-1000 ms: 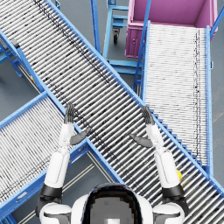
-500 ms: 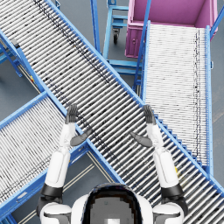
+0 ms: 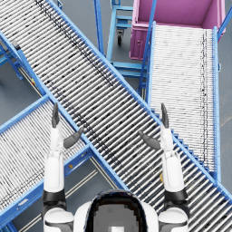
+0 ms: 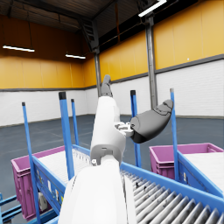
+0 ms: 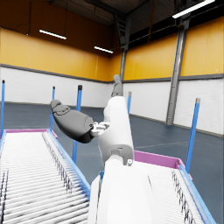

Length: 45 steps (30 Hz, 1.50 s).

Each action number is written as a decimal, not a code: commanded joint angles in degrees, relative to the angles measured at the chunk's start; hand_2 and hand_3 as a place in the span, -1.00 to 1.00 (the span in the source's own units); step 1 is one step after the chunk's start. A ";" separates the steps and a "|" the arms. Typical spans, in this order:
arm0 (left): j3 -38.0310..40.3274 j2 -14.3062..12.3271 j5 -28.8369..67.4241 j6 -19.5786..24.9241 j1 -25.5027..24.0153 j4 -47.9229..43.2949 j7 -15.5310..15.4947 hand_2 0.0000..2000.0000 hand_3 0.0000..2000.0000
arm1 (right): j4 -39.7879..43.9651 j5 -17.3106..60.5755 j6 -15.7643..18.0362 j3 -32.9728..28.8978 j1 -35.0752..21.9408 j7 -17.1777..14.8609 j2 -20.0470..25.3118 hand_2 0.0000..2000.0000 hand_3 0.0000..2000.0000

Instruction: Pick up the oil and place it on the left assembly line, put the cola on the right, and keep Sprite still

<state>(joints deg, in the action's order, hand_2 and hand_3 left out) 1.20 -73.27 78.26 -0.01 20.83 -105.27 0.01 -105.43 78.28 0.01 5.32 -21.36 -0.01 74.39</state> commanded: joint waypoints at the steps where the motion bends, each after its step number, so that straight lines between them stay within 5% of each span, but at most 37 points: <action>1: 2.25 -0.08 0.94 0.00 1.18 -0.40 0.00 -1.00 -1.00 | -0.86 0.94 0.00 -1.97 -0.94 0.00 0.34 -1.00 -1.00; 45: 6.01 -2.55 3.31 0.01 -2.05 -3.20 -0.01 -1.00 -1.00 | -3.14 3.30 -0.01 -7.39 0.27 0.01 3.45 -1.00 -1.00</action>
<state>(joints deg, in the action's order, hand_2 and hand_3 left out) 7.20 -75.83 81.57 0.00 18.78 -108.49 0.00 -108.40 81.58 0.00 -1.86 -20.50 0.00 77.90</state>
